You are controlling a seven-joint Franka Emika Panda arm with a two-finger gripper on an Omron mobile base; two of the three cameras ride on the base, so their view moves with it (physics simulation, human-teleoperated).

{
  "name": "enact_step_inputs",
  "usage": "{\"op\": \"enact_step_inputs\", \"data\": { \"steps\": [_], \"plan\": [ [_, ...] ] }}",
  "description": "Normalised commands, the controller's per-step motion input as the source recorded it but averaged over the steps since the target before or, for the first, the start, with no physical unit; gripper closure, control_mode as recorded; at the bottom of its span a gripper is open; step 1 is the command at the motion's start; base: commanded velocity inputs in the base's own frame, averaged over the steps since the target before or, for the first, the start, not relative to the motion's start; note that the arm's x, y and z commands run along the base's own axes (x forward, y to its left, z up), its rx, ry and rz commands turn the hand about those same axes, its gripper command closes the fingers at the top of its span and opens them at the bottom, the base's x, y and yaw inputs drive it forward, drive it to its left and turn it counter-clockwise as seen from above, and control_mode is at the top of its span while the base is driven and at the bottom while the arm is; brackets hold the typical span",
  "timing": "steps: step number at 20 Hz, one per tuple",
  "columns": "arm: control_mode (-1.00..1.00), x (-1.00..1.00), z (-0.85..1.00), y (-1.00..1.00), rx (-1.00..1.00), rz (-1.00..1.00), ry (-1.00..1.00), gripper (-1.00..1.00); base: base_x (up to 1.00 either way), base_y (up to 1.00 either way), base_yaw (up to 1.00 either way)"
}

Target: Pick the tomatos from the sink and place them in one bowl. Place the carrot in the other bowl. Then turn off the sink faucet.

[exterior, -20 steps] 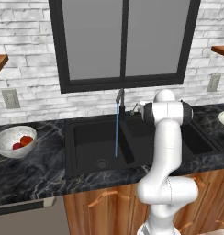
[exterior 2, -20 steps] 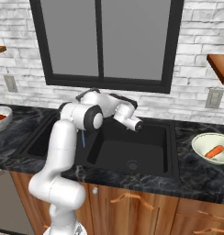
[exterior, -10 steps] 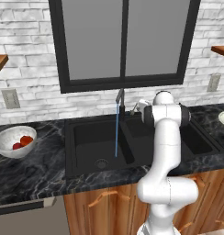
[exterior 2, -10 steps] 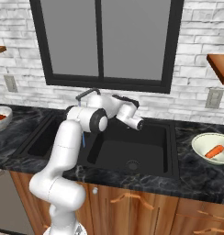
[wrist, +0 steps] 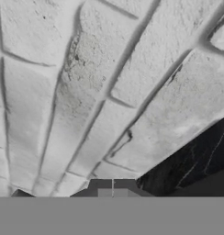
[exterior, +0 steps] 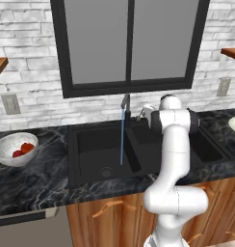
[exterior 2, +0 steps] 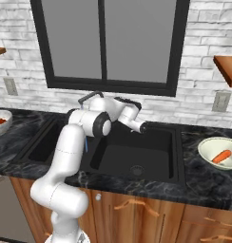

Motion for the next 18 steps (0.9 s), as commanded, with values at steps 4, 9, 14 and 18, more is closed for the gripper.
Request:
{"op": "enact_step_inputs", "data": {
  "steps": [4,9,14,18],
  "plan": [
    [-1.0,0.0,-0.04,0.47,0.0,0.0,-0.05,1.0,0.0,0.0,0.0],
    [-1.0,0.01,0.04,0.4,0.0,0.0,-0.05,1.0,0.0,0.0,0.0],
    [-1.0,0.03,0.28,0.55,0.0,0.01,-0.01,1.0,0.0,0.0,0.0],
    [-1.0,0.0,0.48,0.83,0.0,0.04,0.0,1.0,0.0,0.0,0.0]
  ]
}}
